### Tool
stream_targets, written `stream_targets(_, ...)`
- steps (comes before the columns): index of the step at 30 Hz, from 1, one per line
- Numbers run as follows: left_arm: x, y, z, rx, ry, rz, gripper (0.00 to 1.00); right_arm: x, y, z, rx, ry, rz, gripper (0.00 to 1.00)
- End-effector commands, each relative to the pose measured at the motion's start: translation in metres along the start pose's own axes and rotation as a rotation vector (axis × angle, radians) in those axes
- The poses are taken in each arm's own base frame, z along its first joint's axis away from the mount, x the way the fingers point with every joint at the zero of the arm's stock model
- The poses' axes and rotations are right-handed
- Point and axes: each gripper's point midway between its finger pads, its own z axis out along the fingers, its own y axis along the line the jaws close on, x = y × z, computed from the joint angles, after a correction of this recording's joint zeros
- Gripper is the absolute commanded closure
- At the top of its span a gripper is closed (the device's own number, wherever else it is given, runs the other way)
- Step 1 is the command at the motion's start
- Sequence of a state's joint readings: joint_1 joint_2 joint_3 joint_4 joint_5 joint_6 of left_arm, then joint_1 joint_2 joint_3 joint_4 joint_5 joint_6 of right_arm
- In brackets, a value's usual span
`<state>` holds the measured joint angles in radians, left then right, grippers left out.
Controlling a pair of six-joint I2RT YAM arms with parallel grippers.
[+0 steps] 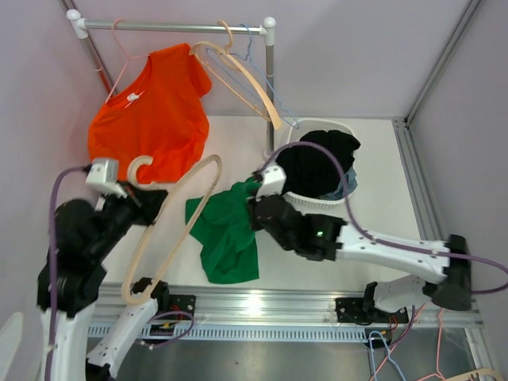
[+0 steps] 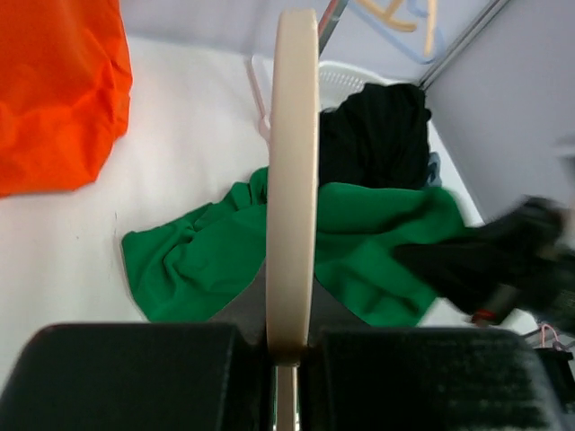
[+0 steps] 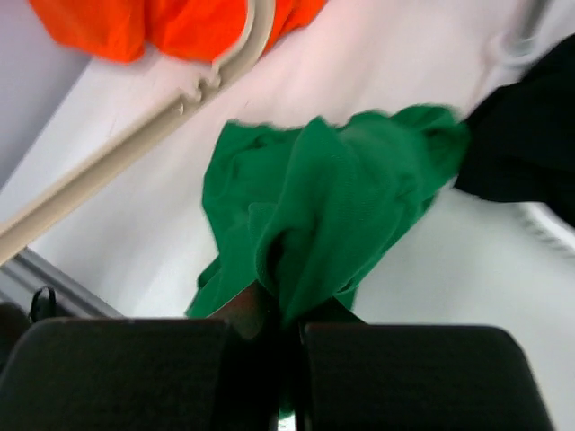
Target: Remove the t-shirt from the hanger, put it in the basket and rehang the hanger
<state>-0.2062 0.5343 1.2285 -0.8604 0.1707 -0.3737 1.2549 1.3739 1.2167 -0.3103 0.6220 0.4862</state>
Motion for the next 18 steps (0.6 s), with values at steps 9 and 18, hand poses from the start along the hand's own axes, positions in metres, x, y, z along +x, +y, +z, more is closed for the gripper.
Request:
stream_targets(9,-0.074,0.009,0.078,-0.106,-0.060,0.008,0.99,-0.242,-0.145,-0.063,0.362,-0.513,-0.049,1.00)
stream_targets(18,-0.108,0.042,0.095,-0.302,-0.027,0.015,0.99,-0.435,-0.134,-0.125,0.248,-1.040,-0.174,1.00)
